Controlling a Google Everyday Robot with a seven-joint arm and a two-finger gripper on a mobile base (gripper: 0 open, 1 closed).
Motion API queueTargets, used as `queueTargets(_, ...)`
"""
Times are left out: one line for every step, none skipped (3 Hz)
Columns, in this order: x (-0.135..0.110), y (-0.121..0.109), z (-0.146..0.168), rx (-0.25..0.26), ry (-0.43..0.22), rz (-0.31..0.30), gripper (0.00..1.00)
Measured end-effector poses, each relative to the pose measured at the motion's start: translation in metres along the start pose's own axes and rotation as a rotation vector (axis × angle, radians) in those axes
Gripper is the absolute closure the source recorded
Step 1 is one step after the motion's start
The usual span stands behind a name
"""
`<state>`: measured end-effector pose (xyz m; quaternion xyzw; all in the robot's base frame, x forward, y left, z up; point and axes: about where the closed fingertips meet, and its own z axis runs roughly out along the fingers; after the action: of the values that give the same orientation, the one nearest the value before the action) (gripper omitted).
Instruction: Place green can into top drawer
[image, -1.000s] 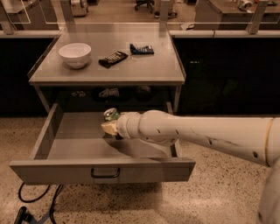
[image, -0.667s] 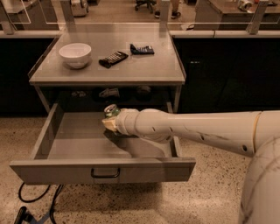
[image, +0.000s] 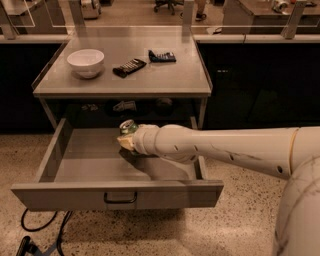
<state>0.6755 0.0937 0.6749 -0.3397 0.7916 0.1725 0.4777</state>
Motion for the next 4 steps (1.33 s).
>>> queueTargets(0.0,0.0,0.0,0.0,0.0,0.0,0.58)
queueTargets(0.0,0.0,0.0,0.0,0.0,0.0,0.34)
queueTargets(0.0,0.0001,0.0,0.0,0.0,0.0,0.11)
queueTargets(0.0,0.0001,0.0001,0.0,0.0,0.0,0.0)
